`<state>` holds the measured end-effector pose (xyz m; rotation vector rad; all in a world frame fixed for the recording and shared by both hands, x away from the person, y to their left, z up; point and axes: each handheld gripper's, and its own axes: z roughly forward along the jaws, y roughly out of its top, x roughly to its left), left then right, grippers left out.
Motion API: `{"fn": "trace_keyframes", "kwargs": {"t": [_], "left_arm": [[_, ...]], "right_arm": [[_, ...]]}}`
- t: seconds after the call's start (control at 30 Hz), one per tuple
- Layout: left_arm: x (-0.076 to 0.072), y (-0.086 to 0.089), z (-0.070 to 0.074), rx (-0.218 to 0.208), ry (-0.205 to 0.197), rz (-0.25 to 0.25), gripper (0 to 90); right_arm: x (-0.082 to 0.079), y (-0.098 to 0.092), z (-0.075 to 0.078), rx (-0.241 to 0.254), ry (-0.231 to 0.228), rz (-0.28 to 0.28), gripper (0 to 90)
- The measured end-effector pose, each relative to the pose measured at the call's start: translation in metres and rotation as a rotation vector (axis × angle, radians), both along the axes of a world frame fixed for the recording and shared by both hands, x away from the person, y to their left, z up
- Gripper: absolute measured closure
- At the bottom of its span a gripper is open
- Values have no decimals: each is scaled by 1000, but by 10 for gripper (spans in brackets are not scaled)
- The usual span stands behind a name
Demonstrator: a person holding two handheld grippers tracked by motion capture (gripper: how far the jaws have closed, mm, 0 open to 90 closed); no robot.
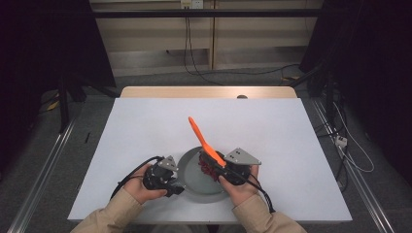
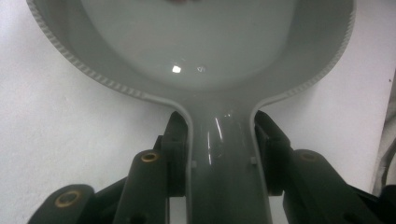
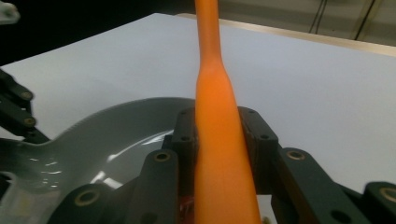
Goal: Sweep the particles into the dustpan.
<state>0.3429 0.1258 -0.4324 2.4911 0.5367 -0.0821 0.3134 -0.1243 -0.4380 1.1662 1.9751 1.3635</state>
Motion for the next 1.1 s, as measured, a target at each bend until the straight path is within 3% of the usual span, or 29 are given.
{"fn": "trace_keyframes", "kwargs": {"t": [0.17, 0.23, 0.4, 0.6, 0.77, 0.97, 1.1], "left_arm": [[1, 2, 0, -1, -1, -10, 633], [1, 2, 0, -1, -1, -9, 633], [1, 2, 0, -2, 3, -6, 633], [2, 3, 0, -4, 5, -1, 633], [2, 3, 0, -8, 7, 0, 633], [1, 3, -1, -8, 9, 5, 633], [1, 2, -1, 4, -8, -10, 631]], "right_arm": [[0, 6, 6, 31, -13, 40, 708], [3, 0, 12, 53, -16, 32, 708], [11, -20, 21, 26, -44, -8, 708], [22, -37, 8, -18, -36, -65, 708], [23, -35, -10, -81, -54, -80, 709], [16, -18, -10, -61, -34, -42, 706], [13, -11, -4, 11, -39, -15, 709]]}}
